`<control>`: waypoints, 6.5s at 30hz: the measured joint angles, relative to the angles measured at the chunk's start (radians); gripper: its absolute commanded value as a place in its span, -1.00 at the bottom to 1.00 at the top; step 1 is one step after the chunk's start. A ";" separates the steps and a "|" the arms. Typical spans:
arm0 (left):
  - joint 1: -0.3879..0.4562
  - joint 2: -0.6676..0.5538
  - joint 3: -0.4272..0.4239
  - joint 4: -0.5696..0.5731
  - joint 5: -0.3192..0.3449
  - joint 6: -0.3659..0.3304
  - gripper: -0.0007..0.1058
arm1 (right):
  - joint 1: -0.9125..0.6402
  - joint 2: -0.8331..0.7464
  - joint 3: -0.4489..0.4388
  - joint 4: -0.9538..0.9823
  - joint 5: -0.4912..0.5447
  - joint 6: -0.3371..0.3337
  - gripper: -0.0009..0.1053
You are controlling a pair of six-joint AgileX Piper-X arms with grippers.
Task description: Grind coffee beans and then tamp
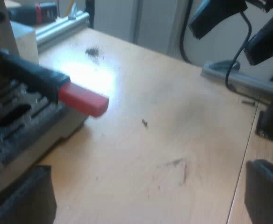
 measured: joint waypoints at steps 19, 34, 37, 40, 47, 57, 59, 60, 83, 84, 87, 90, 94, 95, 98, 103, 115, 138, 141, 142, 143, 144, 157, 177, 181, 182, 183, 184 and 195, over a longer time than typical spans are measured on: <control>0.000 0.034 0.064 -0.057 0.006 0.004 0.58 | 0.492 0.217 0.238 -0.578 0.683 0.213 0.45; 0.000 0.034 0.064 -0.057 0.006 0.004 0.58 | 0.499 0.511 0.238 -0.876 0.826 0.316 -0.13; 0.000 0.034 0.064 -0.057 0.007 0.004 0.58 | 0.499 0.551 0.238 -0.931 0.829 0.316 -0.21; 0.000 0.034 0.064 -0.057 0.007 0.004 0.58 | 0.499 0.588 0.238 -0.988 0.835 0.316 -0.44; 0.000 0.034 0.064 -0.057 0.013 0.004 0.58 | 0.499 0.638 0.238 -1.059 0.910 0.316 -0.52; 0.000 0.034 0.064 -0.057 0.013 0.004 0.58 | 0.494 0.732 0.238 -1.186 0.955 0.316 -0.52; 0.000 0.034 0.064 -0.057 0.013 0.004 0.58 | 0.495 0.740 0.238 -1.197 0.968 0.316 -0.52; 0.000 0.034 0.064 -0.057 0.013 0.004 0.58 | 0.495 0.741 0.238 -1.204 0.969 0.316 -0.52; 0.000 0.034 0.064 -0.057 0.013 0.004 0.58 | 0.404 0.745 0.236 -1.220 0.947 0.300 -0.52; 0.000 0.034 0.064 -0.057 0.013 0.004 0.58 | 0.404 0.745 0.236 -1.220 0.947 0.291 -0.52; 0.000 0.034 0.064 -0.057 0.013 0.004 0.58 | 0.404 0.745 0.236 -1.220 0.955 0.287 -0.52; 0.000 0.034 0.064 -0.057 0.013 0.004 0.58 | 0.404 0.745 0.236 -1.238 0.976 0.262 -0.52; 0.000 0.034 0.064 -0.057 0.013 0.004 0.58 | 0.406 0.753 0.242 -1.274 0.992 0.197 -0.52; 0.000 0.034 0.064 -0.057 0.014 0.004 0.58 | 0.406 0.754 0.242 -1.286 0.991 0.180 -0.52; 0.000 0.034 0.064 -0.057 0.014 0.004 0.58 | 0.406 0.753 0.243 -1.290 0.991 0.166 -0.52; 0.000 0.034 0.064 -0.057 0.014 0.004 0.58 | 0.406 0.753 0.243 -1.290 0.995 0.160 -0.52; 0.000 0.034 0.064 -0.057 0.014 0.004 0.58 | 0.444 0.753 0.239 -1.202 1.098 0.208 0.05; 0.000 0.034 0.064 -0.060 -0.024 0.004 0.58 | 0.550 0.542 0.074 -0.649 1.119 0.399 0.14; 0.000 0.034 0.064 -0.068 -0.039 0.019 0.58 | 0.550 0.542 0.007 -0.539 1.099 0.445 0.14; 0.000 0.034 0.064 -0.071 -0.039 0.021 0.58 | 0.550 0.542 -0.005 -0.519 1.094 0.455 0.14; 0.000 0.034 0.064 -0.077 -0.039 0.025 0.58 | 0.547 0.542 -0.063 -0.430 1.065 0.491 0.14; 0.000 0.034 0.064 -0.081 -0.039 0.027 0.58 | 0.542 0.542 -0.087 -0.394 1.051 0.507 0.14; 0.000 0.034 0.064 -0.104 -0.041 0.061 0.58 | 0.327 0.595 -0.283 -0.124 0.706 0.602 0.14; 0.000 0.034 0.064 -0.105 -0.030 0.062 0.58 | 0.180 0.809 -0.271 -0.273 0.509 0.602 0.14; 0.000 0.034 0.064 -0.105 -0.030 0.062 0.58 | 0.152 0.809 -0.223 -0.329 0.493 0.602 0.14; 0.000 0.034 0.064 -0.105 -0.030 0.062 0.58 | 0.147 0.809 -0.209 -0.343 0.491 0.602 0.14; 0.000 0.034 0.064 -0.105 -0.030 0.062 0.58 | 0.146 0.809 -0.199 -0.366 0.489 0.599 0.14; 0.000 0.034 0.064 -0.105 -0.030 0.062 0.58 | 0.145 0.809 -0.192 -0.378 0.489 0.597 0.14; 0.000 0.034 0.064 -0.105 -0.030 0.062 0.58 | 0.145 0.809 -0.143 -0.486 0.490 0.484 0.14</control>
